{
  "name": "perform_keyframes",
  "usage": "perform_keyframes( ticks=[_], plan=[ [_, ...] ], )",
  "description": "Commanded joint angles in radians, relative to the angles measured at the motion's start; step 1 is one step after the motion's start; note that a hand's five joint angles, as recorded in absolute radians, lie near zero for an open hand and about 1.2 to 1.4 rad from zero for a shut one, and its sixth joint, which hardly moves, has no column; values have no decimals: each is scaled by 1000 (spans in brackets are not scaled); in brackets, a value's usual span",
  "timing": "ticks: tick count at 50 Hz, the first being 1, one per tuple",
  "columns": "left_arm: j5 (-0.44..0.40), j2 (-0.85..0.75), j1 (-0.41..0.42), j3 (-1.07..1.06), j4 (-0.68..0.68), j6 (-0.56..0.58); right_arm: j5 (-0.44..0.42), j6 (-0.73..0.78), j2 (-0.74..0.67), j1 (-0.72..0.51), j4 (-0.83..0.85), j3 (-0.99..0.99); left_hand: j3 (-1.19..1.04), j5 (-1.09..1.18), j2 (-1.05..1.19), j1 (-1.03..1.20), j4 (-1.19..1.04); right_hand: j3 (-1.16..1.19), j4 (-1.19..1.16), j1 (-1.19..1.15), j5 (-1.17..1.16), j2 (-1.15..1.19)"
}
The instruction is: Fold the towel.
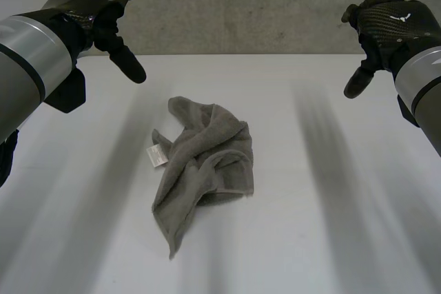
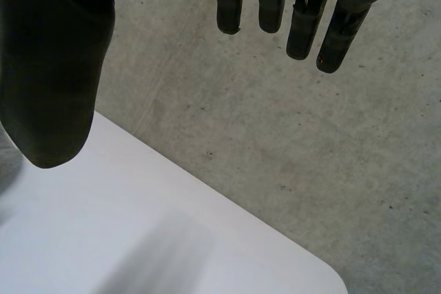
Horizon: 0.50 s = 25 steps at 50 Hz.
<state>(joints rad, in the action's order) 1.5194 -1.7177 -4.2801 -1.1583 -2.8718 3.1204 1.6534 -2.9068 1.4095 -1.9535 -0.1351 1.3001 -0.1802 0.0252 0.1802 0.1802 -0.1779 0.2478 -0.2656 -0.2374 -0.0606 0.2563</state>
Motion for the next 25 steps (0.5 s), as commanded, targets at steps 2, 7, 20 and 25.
perform_keyframes(
  ticks=[2,7,20,25],
  plan=[
    [-2,9,2,-12,-4,1,-1,0,3,-1,5,1,-25,5,24,24,-27,-73,91,63,61,-82],
    [-13,15,6,-38,-14,4,-1,0,3,-2,5,1,-45,25,45,45,-47,-73,91,63,61,-82],
    [-21,-117,166,-105,-3,367,-1,1,3,-1,6,4,-349,329,348,348,-351,-73,91,63,61,-82],
    [-22,-167,180,-150,-12,475,-3,1,3,-5,8,11,-16,-4,16,16,-18,-73,91,63,61,-82]
  ],
)
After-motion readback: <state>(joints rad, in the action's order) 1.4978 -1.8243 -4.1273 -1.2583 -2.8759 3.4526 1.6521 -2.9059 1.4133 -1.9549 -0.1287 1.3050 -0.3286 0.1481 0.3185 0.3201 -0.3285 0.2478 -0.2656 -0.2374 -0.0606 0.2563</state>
